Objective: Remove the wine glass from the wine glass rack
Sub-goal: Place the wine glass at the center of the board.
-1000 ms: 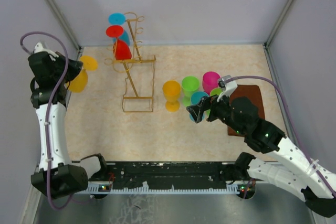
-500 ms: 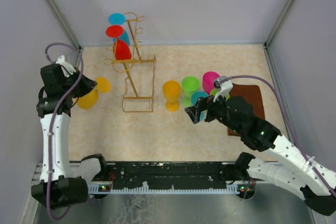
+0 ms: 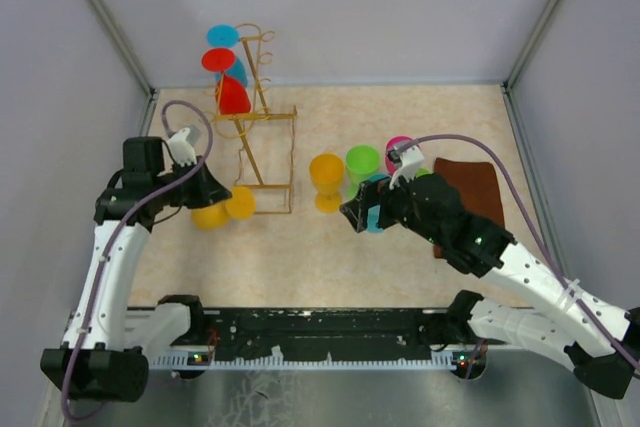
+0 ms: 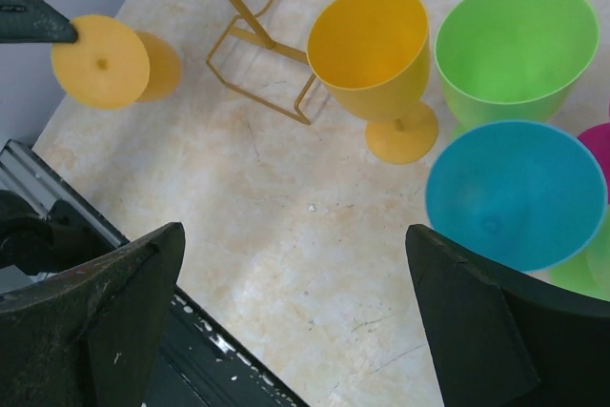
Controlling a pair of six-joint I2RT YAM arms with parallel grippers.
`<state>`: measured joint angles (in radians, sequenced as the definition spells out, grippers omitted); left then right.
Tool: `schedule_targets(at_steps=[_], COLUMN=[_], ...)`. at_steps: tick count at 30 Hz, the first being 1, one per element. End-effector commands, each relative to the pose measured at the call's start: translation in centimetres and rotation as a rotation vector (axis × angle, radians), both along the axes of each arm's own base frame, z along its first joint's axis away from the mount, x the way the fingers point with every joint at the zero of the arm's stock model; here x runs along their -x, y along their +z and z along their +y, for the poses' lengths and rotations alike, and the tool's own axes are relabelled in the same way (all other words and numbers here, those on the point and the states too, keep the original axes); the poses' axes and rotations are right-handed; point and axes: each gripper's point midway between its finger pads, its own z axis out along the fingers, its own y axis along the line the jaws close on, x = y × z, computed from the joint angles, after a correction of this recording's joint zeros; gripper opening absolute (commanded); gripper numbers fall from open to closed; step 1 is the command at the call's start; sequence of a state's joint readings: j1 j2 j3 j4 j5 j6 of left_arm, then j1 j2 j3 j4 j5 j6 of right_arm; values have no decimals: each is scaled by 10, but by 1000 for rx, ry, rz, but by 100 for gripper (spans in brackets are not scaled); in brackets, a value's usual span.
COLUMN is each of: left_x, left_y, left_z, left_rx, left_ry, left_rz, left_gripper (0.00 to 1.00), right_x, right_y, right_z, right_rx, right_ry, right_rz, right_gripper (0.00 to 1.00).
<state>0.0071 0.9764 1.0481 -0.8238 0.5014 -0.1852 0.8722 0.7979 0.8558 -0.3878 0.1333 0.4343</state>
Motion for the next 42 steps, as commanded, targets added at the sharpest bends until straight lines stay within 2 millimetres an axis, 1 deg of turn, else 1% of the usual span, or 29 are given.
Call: schedule_targets(at_steps=[1,3,5,8,10,13,17,19,21,23,25,28,29,34,37,40,42], left_x=[32,47,65,100,123,147,172,180,179,171,159,141,135,121,120,117,117], left_y=[9,10,18,31,32,31,42,46,48,50,58,70,70,83,91,100,102], left_z=[-40,-56,-73,-99,-111,-121,-132,-136,-138,-141,-148,-162,-166,-174,-177,-179,-178], left_rx=[-23,-36,-15,60,89,113,205,238,237,218,226,283,297,351,401,454,476], left_ry=[-253,-368,-496,-708,-828,-953,-1100,-1157,-1169,-1152,-1112,-1036,-1005,-913,-881,-840,-821], left_rz=[-63,-90,-140,-199,-207,-213,-250,-256,-255,-261,-288,-340,-343,-352,-353,-377,-390], left_gripper=[0,0,0,0,0,0,0,0,0,0,0,0,0,0,0,0,0], right_x=[-5,-2,1,7,9,15,27,36,45,54,63,76,80,88,91,94,93], right_y=[36,37,40,45,46,51,63,68,72,75,76,78,79,80,80,78,76], right_z=[12,15,19,25,27,34,45,50,55,58,61,65,66,65,66,69,72], right_rx=[-97,-120,-154,-210,-231,-259,-329,-362,-382,-390,-399,-415,-419,-419,-415,-404,-390], right_ry=[10,19,41,73,89,137,237,295,356,418,475,555,573,607,628,647,652], right_rz=[-28,-17,-16,-17,-16,-22,-54,-74,-86,-96,-97,-95,-93,-86,-82,-58,-41], right_gripper=[99,99,99,99,99,98,95,94,94,93,92,90,89,88,85,80,75])
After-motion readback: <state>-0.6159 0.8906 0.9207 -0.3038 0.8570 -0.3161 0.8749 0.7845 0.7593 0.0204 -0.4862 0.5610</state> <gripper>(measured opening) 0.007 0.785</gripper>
